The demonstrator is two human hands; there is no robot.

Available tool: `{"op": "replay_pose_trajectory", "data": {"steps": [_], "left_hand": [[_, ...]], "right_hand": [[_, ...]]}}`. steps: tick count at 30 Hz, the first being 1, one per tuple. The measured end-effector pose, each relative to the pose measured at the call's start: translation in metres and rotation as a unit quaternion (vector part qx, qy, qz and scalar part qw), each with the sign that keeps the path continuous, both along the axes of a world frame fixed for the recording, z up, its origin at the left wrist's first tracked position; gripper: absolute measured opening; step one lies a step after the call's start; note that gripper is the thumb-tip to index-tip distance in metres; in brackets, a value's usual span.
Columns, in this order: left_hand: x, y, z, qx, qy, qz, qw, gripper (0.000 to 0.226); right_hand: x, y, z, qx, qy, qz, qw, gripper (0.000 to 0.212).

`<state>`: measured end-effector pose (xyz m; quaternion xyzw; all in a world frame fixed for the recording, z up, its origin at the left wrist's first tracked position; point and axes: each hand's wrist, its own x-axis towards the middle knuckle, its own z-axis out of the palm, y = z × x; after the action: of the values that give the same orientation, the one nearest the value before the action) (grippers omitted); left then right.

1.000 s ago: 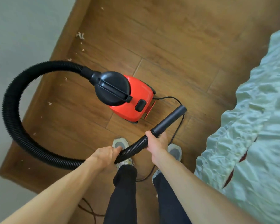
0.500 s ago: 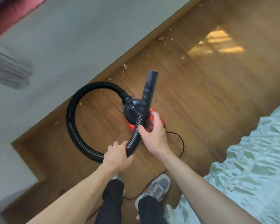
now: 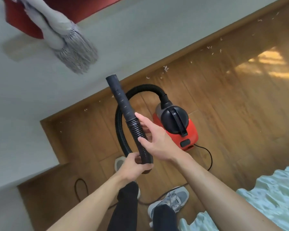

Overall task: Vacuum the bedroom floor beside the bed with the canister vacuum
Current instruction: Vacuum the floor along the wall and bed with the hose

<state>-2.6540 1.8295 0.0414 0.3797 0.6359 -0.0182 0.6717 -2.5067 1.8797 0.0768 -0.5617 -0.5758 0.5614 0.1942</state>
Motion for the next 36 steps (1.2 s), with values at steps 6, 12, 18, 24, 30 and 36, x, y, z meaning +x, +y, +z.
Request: {"op": "replay_pose_trajectory", "data": {"steps": [6,12,18,24,30,36], "left_hand": [[-0.054,0.001,-0.008,-0.047,-0.051,0.111,0.991,0.044],[-0.095,0.001,-0.015,-0.107,-0.103,0.215,0.965,0.045],[-0.117,-0.001,-0.020,-0.118,-0.134,0.321,0.930,0.028],[-0.130,-0.003,-0.025,-0.092,-0.189,0.479,0.852,0.072],[-0.132,0.000,-0.036,0.001,-0.090,0.511,0.855,0.111],[-0.141,-0.002,-0.054,0.108,-0.048,0.500,0.858,0.113]], "right_hand": [[-0.058,0.035,-0.010,-0.023,-0.021,0.082,0.996,0.075],[-0.120,0.059,-0.037,-0.011,-0.042,0.185,0.982,0.073],[-0.167,0.080,-0.058,-0.033,-0.043,0.283,0.958,0.072],[-0.203,0.113,-0.072,-0.114,-0.029,0.338,0.934,0.066],[-0.238,0.135,-0.101,-0.242,-0.009,0.313,0.919,0.059],[-0.275,0.144,-0.129,-0.304,-0.037,0.351,0.885,0.057]]}}
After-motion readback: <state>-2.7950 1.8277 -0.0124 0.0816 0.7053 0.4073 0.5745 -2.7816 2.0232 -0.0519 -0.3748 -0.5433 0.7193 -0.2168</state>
